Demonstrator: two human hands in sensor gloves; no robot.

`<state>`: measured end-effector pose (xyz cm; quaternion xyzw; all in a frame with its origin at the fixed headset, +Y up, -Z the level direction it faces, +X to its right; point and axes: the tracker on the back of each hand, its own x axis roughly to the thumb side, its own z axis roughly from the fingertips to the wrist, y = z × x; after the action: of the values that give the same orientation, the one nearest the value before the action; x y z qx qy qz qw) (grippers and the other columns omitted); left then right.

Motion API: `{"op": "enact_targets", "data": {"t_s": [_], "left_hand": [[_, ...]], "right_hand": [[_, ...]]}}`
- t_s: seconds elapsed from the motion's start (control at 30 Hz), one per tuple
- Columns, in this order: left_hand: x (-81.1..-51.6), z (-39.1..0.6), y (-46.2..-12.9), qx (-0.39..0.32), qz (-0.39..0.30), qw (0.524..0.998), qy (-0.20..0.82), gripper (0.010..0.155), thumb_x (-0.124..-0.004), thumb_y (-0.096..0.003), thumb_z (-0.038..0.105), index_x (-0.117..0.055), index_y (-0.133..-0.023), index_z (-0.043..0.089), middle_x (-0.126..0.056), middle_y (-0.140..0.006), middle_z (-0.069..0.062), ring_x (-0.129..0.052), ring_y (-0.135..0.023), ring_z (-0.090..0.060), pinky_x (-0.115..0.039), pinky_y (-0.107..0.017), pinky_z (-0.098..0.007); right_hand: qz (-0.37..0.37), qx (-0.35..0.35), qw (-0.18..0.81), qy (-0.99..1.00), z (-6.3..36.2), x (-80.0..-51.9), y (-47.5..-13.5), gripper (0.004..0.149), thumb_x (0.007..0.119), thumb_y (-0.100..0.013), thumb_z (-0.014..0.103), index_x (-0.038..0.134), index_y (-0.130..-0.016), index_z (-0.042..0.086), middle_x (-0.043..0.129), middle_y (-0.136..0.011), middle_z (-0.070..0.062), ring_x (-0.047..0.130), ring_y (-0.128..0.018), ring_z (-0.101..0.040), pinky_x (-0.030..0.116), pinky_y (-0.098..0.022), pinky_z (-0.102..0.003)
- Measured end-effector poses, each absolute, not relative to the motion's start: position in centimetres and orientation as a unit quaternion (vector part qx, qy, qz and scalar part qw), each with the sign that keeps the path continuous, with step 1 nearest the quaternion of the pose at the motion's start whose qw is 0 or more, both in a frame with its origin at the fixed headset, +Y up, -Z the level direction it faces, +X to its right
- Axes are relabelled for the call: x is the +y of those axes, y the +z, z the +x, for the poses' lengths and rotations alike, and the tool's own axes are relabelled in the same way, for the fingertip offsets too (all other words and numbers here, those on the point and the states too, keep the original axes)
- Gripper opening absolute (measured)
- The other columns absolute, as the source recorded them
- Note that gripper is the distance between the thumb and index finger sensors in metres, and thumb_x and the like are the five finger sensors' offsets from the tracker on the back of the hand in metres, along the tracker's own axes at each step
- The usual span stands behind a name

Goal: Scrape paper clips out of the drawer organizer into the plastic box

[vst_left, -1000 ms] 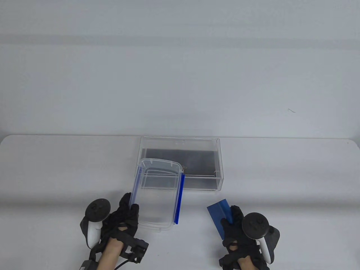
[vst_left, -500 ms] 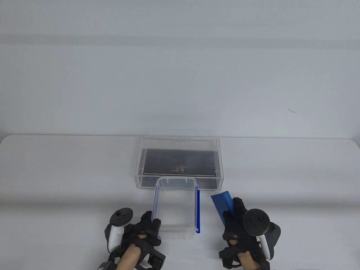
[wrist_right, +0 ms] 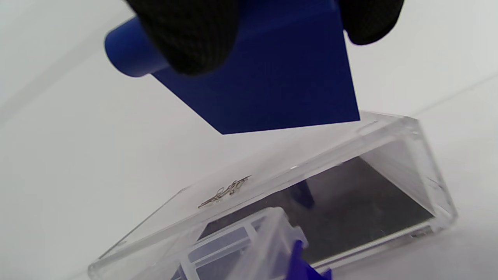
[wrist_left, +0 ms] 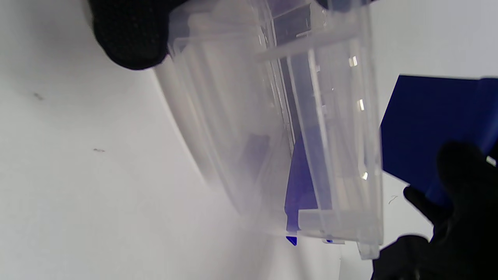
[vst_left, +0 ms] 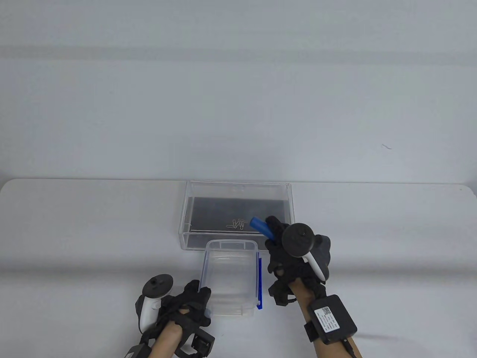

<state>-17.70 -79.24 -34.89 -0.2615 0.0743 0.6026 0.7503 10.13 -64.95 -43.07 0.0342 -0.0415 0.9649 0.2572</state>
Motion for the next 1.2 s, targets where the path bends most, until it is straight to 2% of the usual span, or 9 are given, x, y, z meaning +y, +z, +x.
{"op": "enact_targets", "data": {"t_s": [0.3, 0.57, 0.87, 1.1, 1.2], "left_hand": [[-78.2, -16.9, -34.2, 0.073, -0.259, 0.754, 0.599, 0.075, -0.057, -0.0497, 0.047, -0.019, -0.102, 0.010, -0.037, -0.098, -0.026, -0.066, -0.082, -0.051, -0.079, -0.056, -0.048], [-78.2, -16.7, -34.2, 0.074, -0.256, 0.759, 0.594, 0.075, -0.056, -0.0494, 0.048, -0.019, -0.102, 0.010, -0.036, -0.098, -0.026, -0.065, -0.083, -0.051, -0.079, -0.056, -0.048], [-78.0, -16.6, -34.0, 0.077, -0.255, 0.756, 0.598, 0.075, -0.056, -0.0495, 0.048, -0.019, -0.103, 0.010, -0.036, -0.098, -0.025, -0.064, -0.084, -0.051, -0.079, -0.056, -0.049], [-78.0, -16.8, -34.0, 0.084, -0.251, 0.759, 0.595, 0.075, -0.056, -0.0497, 0.048, -0.020, -0.103, 0.010, -0.036, -0.098, -0.025, -0.064, -0.084, -0.051, -0.078, -0.056, -0.049], [-78.0, -16.8, -34.0, 0.082, -0.250, 0.764, 0.590, 0.074, -0.056, -0.0497, 0.048, -0.020, -0.103, 0.010, -0.036, -0.098, -0.025, -0.064, -0.084, -0.050, -0.078, -0.055, -0.049]], "right_hand": [[0.061, -0.002, 0.182, 0.981, 5.4, -65.5, -47.5, 0.063, 0.079, -0.044, 0.028, 0.045, -0.094, 0.045, 0.059, -0.101, 0.003, 0.061, -0.094, -0.029, 0.050, -0.073, -0.053], [0.070, 0.026, 0.145, 0.987, 3.8, -66.4, -48.9, 0.064, 0.078, -0.044, 0.029, 0.043, -0.095, 0.045, 0.059, -0.100, 0.007, 0.060, -0.094, -0.027, 0.048, -0.074, -0.052], [0.114, 0.068, 0.110, 0.985, 4.0, -65.1, -48.1, 0.064, 0.077, -0.042, 0.030, 0.045, -0.094, 0.044, 0.062, -0.098, 0.011, 0.066, -0.090, -0.025, 0.052, -0.073, -0.051], [0.180, 0.168, 0.126, 0.961, 3.6, -63.2, -45.1, 0.064, 0.076, -0.042, 0.030, 0.046, -0.097, 0.040, 0.066, -0.097, 0.006, 0.069, -0.086, -0.027, 0.053, -0.072, -0.053], [0.194, 0.163, 0.124, 0.959, 3.4, -63.1, -43.6, 0.064, 0.075, -0.042, 0.029, 0.045, -0.098, 0.038, 0.066, -0.097, 0.004, 0.070, -0.086, -0.027, 0.053, -0.072, -0.054]]}}
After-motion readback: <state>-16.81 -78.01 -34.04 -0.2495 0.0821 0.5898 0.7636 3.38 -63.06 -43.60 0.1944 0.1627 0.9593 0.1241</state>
